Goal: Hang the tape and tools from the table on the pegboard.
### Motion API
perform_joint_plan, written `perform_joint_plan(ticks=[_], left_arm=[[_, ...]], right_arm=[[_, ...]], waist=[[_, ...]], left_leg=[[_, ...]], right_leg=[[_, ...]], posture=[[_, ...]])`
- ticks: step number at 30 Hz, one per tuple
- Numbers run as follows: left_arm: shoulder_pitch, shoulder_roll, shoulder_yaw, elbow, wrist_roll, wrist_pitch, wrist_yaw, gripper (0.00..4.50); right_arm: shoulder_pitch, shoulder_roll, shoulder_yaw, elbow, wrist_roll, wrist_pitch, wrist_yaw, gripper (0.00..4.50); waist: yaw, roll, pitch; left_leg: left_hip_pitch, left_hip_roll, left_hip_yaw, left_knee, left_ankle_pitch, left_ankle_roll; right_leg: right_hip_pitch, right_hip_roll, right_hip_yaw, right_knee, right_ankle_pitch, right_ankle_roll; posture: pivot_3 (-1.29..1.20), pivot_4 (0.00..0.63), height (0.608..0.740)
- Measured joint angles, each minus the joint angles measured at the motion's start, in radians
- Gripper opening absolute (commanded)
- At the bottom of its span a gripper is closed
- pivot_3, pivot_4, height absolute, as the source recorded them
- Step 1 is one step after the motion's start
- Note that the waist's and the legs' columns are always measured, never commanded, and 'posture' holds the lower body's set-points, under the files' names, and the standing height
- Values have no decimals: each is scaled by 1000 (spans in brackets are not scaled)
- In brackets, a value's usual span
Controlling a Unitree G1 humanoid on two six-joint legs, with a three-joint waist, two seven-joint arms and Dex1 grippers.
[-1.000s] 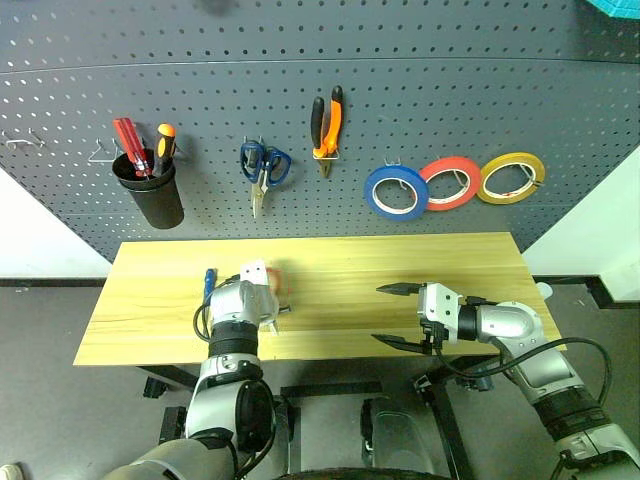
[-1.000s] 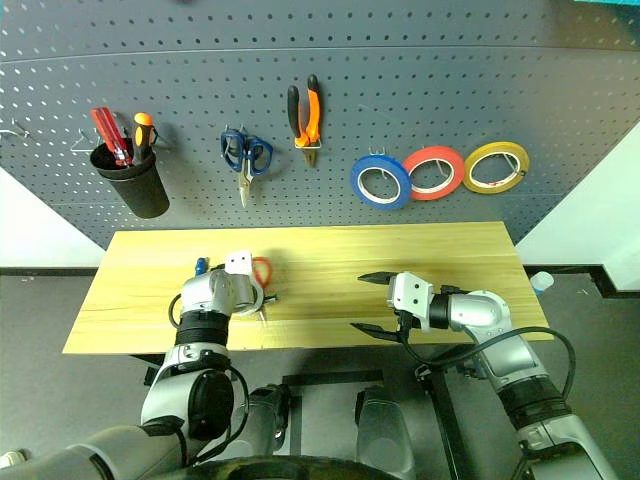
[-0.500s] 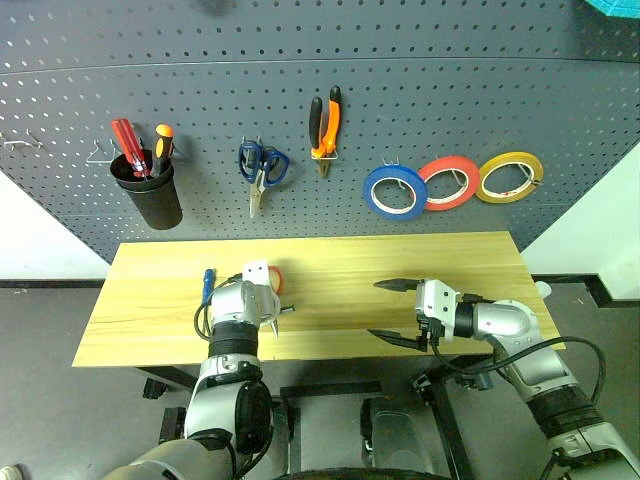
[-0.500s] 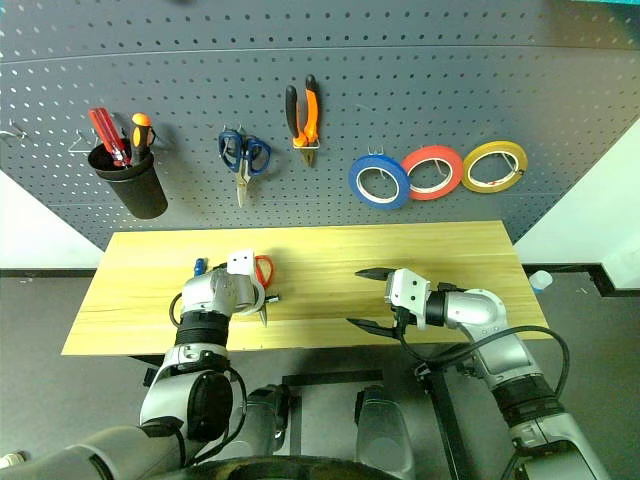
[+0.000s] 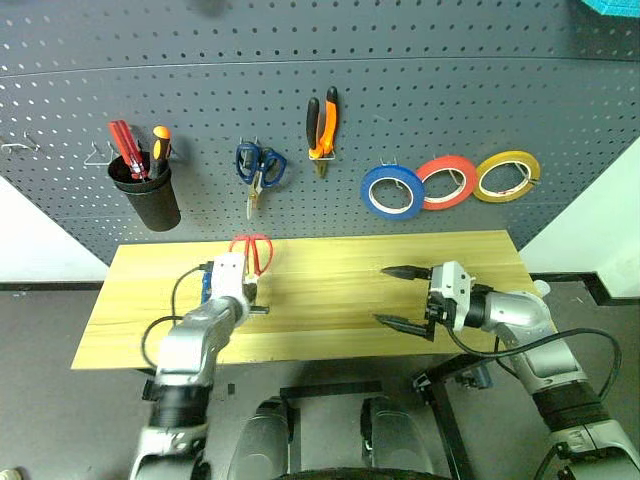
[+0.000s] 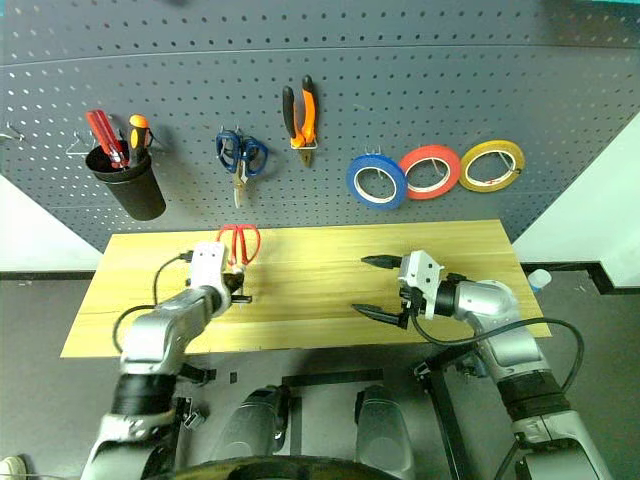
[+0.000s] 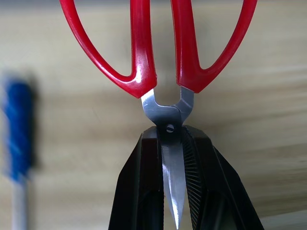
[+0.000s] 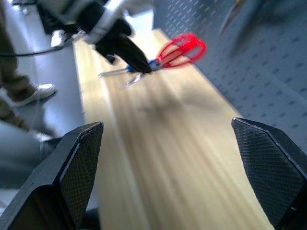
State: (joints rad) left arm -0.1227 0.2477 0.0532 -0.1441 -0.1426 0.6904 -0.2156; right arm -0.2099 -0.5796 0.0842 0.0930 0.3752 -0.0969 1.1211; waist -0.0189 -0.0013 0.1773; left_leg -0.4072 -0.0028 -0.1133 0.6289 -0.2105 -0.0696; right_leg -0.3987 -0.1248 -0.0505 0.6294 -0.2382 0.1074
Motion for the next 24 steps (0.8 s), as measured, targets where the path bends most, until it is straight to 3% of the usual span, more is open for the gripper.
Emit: perform_joint_plan(ticks=[3, 13, 24], left_arm=[[90, 57, 5, -2, 7, -263, -94, 260], [103, -28, 142, 124, -122, -762, -217, 260], [-96, -35, 156, 252, -76, -875, -144, 260]], right_arm=[[-41, 29, -30, -79, 76, 58, -17, 4500], [-181, 82, -72, -250, 276, 273, -73, 4500], [-208, 109, -58, -258, 264, 298, -71, 4500]], waist=[[1, 1, -1], [6, 1, -9], [3, -2, -22]], left_leg=[[0, 0, 2, 0, 0, 0], [0, 0, 2, 1, 0, 0], [1, 0, 3, 1, 0, 0]], right_leg=[[0, 0, 2, -1, -1, 1], [0, 0, 2, -1, 2, -2], [1, 1, 2, -1, 3, 3]], posture=[[-61, 82, 740], [-58, 67, 740], [-69, 53, 740]])
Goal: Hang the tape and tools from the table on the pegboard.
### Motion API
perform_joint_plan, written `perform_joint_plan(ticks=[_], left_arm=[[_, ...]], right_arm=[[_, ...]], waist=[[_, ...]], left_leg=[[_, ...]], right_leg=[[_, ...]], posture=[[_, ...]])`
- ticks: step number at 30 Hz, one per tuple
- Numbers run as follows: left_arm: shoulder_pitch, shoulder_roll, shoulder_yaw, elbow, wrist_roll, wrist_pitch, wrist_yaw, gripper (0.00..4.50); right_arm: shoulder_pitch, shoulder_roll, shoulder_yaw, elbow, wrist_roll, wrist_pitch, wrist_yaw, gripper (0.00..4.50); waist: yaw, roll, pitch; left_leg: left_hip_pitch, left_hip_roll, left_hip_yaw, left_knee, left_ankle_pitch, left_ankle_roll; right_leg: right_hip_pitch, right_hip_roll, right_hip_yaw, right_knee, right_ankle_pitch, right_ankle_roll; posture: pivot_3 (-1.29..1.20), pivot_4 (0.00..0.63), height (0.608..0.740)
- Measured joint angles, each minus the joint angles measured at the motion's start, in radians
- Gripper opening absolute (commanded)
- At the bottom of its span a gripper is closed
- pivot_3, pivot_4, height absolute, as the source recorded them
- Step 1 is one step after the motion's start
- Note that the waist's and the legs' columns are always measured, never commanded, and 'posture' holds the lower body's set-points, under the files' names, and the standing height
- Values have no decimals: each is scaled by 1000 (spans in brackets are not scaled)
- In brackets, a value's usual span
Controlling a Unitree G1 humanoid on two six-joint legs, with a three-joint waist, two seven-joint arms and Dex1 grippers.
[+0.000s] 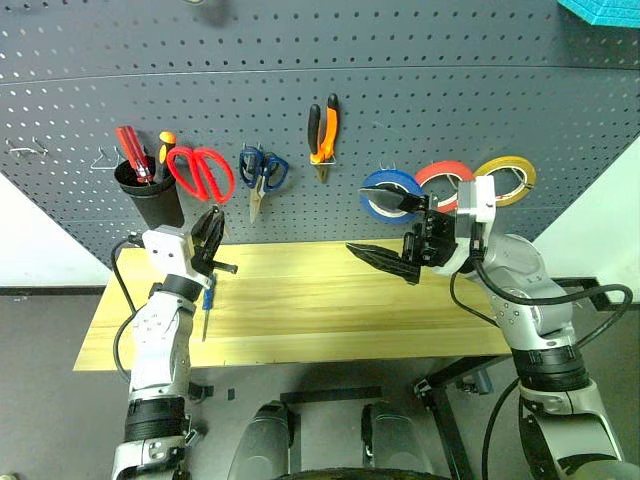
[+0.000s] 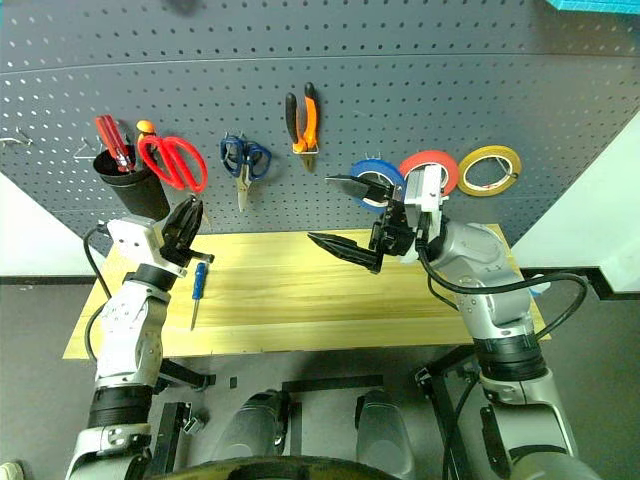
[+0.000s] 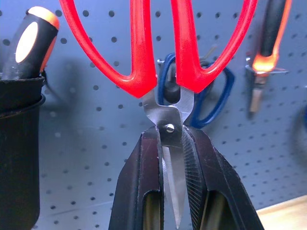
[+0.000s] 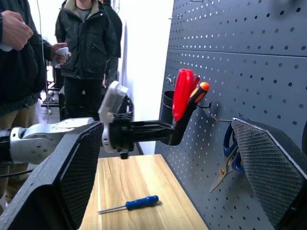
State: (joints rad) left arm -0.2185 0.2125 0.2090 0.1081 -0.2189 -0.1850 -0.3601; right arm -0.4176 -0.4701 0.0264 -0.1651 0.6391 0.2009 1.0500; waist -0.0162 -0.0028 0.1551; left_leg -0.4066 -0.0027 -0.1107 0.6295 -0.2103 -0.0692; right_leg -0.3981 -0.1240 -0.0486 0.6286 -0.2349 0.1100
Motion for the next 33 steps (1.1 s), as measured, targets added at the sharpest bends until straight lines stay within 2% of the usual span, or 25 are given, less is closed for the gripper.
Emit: perform_joint_plan(ticks=[6, 17, 25, 28, 31, 33], left_arm=[[-109, 19, -42, 78, 85, 21, 51, 260], [-143, 40, -86, 183, 153, 60, 74, 260], [-143, 40, -75, 203, 145, 117, 103, 2793], [-137, 45, -73, 188, 145, 230, 131, 2793], [-126, 84, -65, 193, 148, 439, 169, 2793], [-125, 112, -45, 213, 142, 561, 174, 3167]], right_arm=[[9, 8, 1, -1, -6, 3, -2, 4500], [24, 10, 0, -8, -8, 6, -8, 4500], [28, 9, 2, -8, -32, 5, -4, 4500], [51, -17, 28, -3, -96, -22, 9, 4500], [103, -63, 72, 52, -210, -98, 39, 4500], [133, -72, 84, 91, -257, -137, 49, 4500]], waist=[[-1, 0, -4], [-5, 0, -6], [-4, 0, -7], [-4, 0, -8], [-5, -1, -9], [-8, -1, -9]], left_leg=[[0, 0, 0, 0, 0, 0], [0, 0, 0, 0, 0, 0], [0, 0, 0, 0, 0, 0], [0, 0, 0, 0, 0, 0], [1, 0, 0, 0, 0, 0], [1, 0, 0, -1, 0, 0]], right_leg=[[0, 0, 1, -1, 1, 1], [0, 0, 1, 0, 1, 0], [0, 0, 1, 0, 2, 1], [0, 0, 1, 0, 1, 2], [0, 0, 1, 0, -1, 5], [0, 0, 1, 1, -1, 5]], posture=[[-78, 49, 740], [-83, 42, 740], [-81, 44, 740], [-73, 58, 740], [-67, 64, 740], [-63, 69, 740]])
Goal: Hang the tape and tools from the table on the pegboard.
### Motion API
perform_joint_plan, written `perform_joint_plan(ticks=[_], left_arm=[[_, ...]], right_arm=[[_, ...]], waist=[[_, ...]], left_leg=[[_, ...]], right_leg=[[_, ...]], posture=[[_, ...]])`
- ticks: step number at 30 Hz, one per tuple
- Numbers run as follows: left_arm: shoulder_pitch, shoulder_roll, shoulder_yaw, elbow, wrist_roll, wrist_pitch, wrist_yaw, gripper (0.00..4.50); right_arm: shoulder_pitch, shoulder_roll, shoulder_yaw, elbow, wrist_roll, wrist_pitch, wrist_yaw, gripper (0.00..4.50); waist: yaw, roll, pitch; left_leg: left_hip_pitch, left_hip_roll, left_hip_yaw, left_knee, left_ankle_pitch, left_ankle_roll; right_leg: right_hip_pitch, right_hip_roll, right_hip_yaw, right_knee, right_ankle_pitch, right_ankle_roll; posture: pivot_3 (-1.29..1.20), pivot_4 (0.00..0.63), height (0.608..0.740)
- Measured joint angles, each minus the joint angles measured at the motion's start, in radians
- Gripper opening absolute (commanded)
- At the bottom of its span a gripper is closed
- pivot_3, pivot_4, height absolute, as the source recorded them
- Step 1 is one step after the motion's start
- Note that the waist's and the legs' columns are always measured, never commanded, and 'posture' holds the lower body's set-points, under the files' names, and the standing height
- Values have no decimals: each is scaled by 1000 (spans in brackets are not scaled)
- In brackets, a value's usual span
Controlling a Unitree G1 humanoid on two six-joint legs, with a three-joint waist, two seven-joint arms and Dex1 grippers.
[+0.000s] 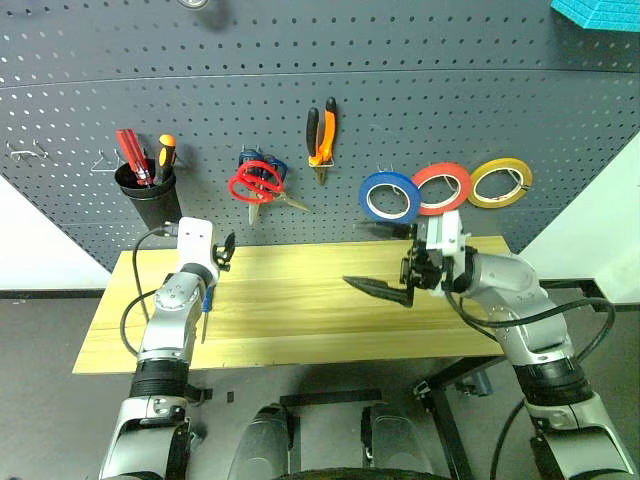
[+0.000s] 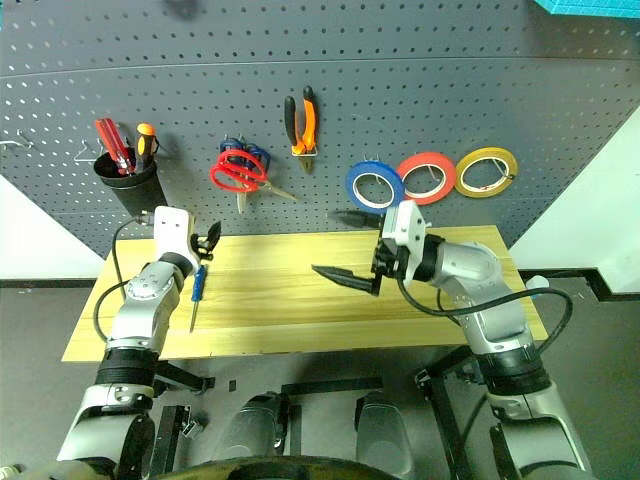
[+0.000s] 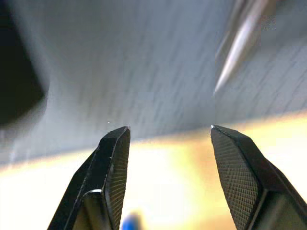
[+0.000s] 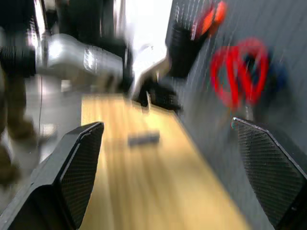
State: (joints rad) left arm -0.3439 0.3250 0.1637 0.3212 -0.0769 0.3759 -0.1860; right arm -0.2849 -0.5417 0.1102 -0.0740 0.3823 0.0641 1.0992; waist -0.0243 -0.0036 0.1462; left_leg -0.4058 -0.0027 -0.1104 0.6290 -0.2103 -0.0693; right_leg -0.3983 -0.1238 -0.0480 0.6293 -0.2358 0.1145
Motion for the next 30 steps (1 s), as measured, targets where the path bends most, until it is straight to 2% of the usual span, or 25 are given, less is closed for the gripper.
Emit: perform_joint_plan(ticks=[1, 4, 5, 8, 13, 21, 24, 30], left_arm=[[-1, 16, 14, 12, -4, 69, 2, 3368], [-49, 50, 43, 112, -34, 274, 0, 4356], [-73, 61, 54, 169, -40, 323, 2, 4475], [-153, 88, 60, 336, -43, 383, 0, 4475], [-273, 109, 55, 599, -32, 322, -14, 4475], [-378, 108, 45, 818, -17, 203, -50, 4475], [-382, 103, 44, 858, -11, 180, -36, 3925], [-386, 91, 47, 885, -13, 153, -29, 1871]], right_arm=[[12, 0, 5, 15, -18, -15, 6, 4500], [44, -1, 5, 35, -41, -56, 13, 4500], [59, -1, 6, 44, -50, -66, 16, 4500], [106, -2, 9, 79, -70, -99, 21, 4500], [151, -9, 7, 83, -85, -120, 25, 4500], [192, -19, -5, 81, -85, -121, 10, 4500], [204, -23, -9, 79, -85, -121, 4, 4500], [204, -23, -11, 78, -85, -124, -3, 4500]], waist=[[-2, 0, 0], [-3, 0, 0], [-1, -1, 0], [6, -1, -1], [4, -1, 0], [2, -2, 0], [-1, -2, 0], [-12, -2, 0]], left_leg=[[0, 0, 0, 0, 0, 0], [1, 0, 0, 0, 0, 0], [1, 0, 0, 1, 0, 0], [1, 0, 0, 1, 0, 0], [1, 0, 0, 0, 0, 0], [1, 0, 0, 0, 0, 0], [1, 0, 0, 0, 0, 0], [1, 0, 0, 0, 0, 0]], right_leg=[[0, 0, 0, 0, 0, 0], [1, 0, 0, 1, 0, 0], [1, 0, 0, 1, 0, 0], [1, 0, 0, 0, 0, 0], [1, 0, 0, 1, 0, 0], [1, 0, 0, 0, 0, 1], [1, 0, 0, 0, -1, 1], [1, 0, 0, 0, -1, 1]], posture=[[-58, 73, 740], [-55, 78, 740], [-55, 79, 740], [-63, 83, 740], [-79, 88, 740], [-107, 98, 740], [-108, 96, 740], [-107, 95, 740]])
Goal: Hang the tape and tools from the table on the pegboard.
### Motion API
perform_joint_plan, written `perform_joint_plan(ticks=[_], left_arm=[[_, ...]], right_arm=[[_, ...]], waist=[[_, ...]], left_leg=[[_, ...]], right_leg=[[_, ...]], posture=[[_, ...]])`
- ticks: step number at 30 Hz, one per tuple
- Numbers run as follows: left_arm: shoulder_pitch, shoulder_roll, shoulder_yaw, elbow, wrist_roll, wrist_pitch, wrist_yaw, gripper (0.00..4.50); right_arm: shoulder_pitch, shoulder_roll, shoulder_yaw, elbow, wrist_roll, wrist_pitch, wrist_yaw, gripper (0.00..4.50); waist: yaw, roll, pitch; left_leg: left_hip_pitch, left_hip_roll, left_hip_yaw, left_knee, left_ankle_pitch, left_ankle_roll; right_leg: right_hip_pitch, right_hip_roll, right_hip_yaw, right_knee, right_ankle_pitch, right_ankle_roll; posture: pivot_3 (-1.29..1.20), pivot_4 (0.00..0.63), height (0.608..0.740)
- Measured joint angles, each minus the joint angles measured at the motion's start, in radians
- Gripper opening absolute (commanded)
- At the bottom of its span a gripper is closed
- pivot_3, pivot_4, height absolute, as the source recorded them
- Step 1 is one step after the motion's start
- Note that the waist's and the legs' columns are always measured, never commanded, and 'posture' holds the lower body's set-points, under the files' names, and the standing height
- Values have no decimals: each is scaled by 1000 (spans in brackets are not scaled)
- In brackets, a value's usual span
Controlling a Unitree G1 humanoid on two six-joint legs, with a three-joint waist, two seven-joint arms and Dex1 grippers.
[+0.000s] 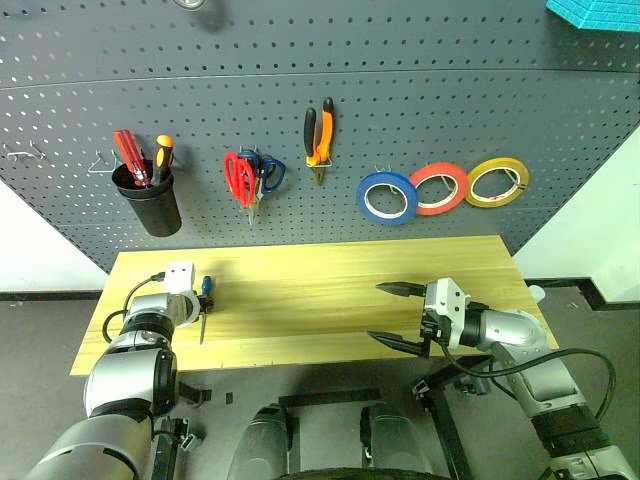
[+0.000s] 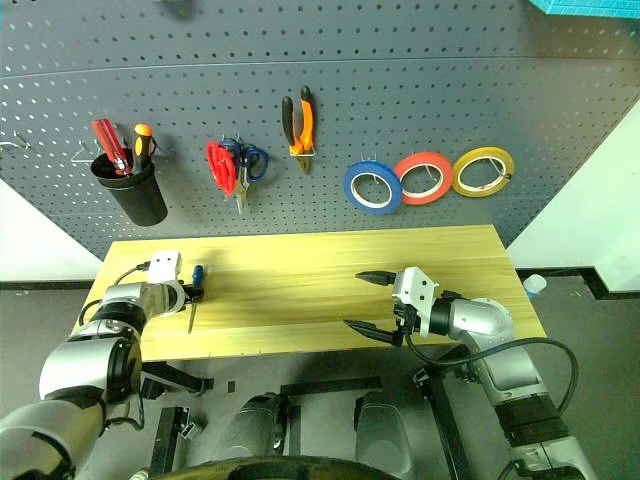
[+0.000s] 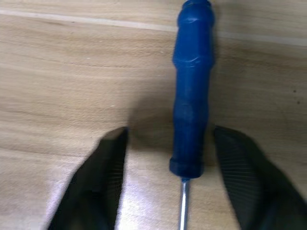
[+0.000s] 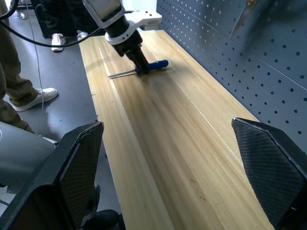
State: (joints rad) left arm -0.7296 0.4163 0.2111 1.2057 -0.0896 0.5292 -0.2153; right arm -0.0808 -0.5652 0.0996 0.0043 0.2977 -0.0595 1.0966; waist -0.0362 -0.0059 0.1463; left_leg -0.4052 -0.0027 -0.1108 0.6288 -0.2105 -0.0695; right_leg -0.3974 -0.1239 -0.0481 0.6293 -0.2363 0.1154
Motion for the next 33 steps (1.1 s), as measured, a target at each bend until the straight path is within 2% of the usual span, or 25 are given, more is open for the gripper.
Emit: perform_joint_plan(ticks=[4, 9, 15, 21, 23, 27, 33], left_arm=[[-10, -4, 1, 5, -1, -13, 0, 531], [-4, 0, -10, -10, 2, -58, -58, 515], [115, 46, 1, -213, -16, -31, -110, 515], [522, 83, 3, -768, -76, -56, -251, 515], [630, 86, 14, -911, -103, -123, -305, 515], [748, 82, 91, -1123, -223, -274, -429, 515], [694, 46, 298, -1296, -495, -328, -455, 515]], right_arm=[[-3, 0, 0, 0, 0, -6, -2, 4500], [-23, 4, -1, -1, 10, -3, -4, 4500], [-79, 10, -27, -90, 111, 57, 4, 4500], [-166, 14, -56, -156, 267, 203, 19, 4500], [-215, 27, -67, -169, 317, 245, 20, 4500], [-312, 79, -88, -178, 434, 329, 11, 4500], [-361, 85, -95, -176, 467, 369, 23, 4500]], waist=[[-8, 0, 0], [-11, 0, 0], [-12, 0, 0], [-12, 0, 0], [-6, 0, 0], [6, 0, 0], [23, 0, -1]], left_leg=[[0, 0, 0, 0, 0, 0], [0, 0, 0, 0, 0, 0], [0, 0, 0, -2, 0, 0], [0, 0, 2, -4, 0, 0], [0, 1, 2, -4, 0, -1], [-2, 1, 2, -4, -1, -1], [-3, 1, 3, -3, 0, 0]], right_leg=[[0, 0, 0, 0, 0, 0], [0, 0, 0, 0, 0, 0], [-1, 0, 0, 0, 0, 0], [-4, 0, 4, 0, 2, -5], [-5, 0, 4, -1, 0, -9], [-5, -1, 4, -2, 0, -8], [-6, 0, 4, -3, 2, -11]], posture=[[-104, 91, 740], [-106, 86, 740], [-94, 82, 740], [-67, 76, 740], [-55, 73, 740], [-37, 66, 740], [-20, 54, 740]])
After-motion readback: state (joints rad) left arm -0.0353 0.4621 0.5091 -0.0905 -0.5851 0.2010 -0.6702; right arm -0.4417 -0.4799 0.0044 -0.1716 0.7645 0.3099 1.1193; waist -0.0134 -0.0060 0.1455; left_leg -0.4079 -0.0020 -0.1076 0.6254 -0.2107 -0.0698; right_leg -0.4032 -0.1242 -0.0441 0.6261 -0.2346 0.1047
